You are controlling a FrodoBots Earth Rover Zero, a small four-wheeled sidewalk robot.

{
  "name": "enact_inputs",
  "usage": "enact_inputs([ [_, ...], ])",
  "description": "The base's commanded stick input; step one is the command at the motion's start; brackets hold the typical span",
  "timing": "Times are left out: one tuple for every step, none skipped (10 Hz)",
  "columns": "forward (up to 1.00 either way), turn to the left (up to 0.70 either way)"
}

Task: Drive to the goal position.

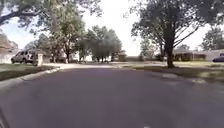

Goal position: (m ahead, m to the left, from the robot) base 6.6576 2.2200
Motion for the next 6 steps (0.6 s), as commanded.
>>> enact_inputs([
  [1.0, 0.0],
  [1.0, 0.0],
  [1.0, 0.0],
  [1.0, 0.0],
  [1.0, 0.0],
  [1.0, 0.0],
])
